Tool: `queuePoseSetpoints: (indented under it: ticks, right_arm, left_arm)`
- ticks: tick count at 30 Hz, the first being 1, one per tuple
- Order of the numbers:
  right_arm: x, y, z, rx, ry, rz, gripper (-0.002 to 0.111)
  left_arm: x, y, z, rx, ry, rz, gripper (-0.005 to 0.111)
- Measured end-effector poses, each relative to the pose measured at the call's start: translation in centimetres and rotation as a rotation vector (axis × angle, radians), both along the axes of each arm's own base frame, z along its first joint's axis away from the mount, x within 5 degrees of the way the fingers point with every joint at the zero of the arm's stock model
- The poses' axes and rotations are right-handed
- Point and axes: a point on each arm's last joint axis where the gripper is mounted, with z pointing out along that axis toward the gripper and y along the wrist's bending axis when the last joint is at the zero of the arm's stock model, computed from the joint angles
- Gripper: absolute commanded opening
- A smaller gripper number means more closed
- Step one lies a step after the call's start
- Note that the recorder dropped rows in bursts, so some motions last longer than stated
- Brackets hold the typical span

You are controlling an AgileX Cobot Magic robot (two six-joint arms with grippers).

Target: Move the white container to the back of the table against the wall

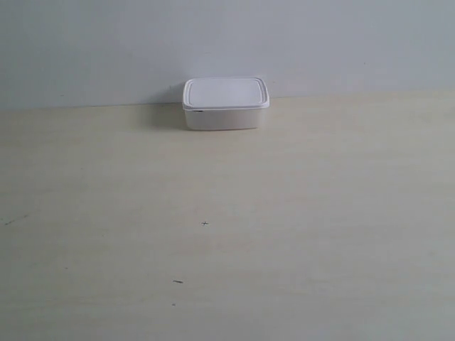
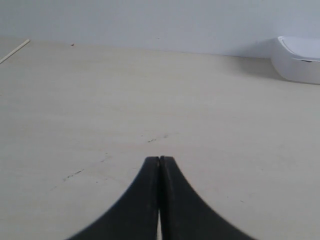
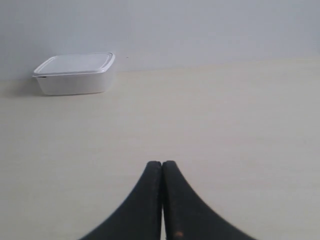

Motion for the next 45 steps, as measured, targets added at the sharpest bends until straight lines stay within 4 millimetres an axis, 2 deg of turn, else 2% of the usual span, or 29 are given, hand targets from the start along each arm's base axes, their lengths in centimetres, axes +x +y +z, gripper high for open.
queuePoseSetpoints:
  ticks: [13, 45]
  right_arm:
    - [0.04, -0.82, -0.04, 0.023, 0.006, -0.098, 0.0]
    - [0.1, -0.89, 0.23, 0.021, -0.025, -0.105, 0.0]
  left_arm:
    - [0.0, 0.0, 0.0, 0.0, 0.0, 0.0, 0.0]
    - [0.0, 0.0, 0.0, 0.0, 0.0, 0.0, 0.0]
